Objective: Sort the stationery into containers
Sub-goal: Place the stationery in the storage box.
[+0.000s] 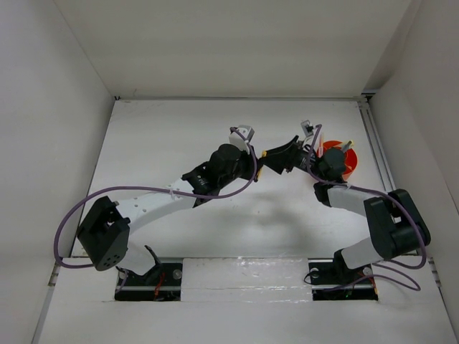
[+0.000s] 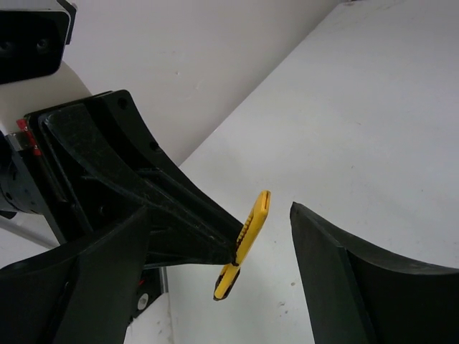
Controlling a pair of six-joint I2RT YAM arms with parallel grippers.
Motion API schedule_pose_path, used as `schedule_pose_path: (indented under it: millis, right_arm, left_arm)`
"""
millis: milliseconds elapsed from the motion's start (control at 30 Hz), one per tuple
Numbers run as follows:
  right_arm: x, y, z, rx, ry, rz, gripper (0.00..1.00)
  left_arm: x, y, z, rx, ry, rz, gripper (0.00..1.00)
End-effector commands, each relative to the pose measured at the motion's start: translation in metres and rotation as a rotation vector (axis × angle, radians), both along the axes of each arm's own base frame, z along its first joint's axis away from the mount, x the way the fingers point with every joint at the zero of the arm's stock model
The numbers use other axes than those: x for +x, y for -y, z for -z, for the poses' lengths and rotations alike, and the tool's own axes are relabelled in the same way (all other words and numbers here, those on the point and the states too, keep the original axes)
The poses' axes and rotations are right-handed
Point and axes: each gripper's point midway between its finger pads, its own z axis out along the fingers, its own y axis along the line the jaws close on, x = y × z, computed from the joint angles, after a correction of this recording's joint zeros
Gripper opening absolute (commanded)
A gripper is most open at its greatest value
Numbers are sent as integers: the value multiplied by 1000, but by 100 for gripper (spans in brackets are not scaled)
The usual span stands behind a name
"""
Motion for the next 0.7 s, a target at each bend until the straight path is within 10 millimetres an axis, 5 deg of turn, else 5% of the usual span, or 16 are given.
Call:
schedule_pose_path:
  millis: [0, 633, 667]
  right_arm:
    - [8, 5, -29, 13, 112, 28, 84]
    - [12, -5, -23, 23, 82, -5, 47]
    - [13, -6, -19, 20, 73, -5, 35]
  left_arm:
    - [-4, 2, -18, -48, 38, 19, 0]
    - [-6, 3, -24, -57, 54, 31, 0]
    - [-6, 3, -24, -57, 54, 31, 0]
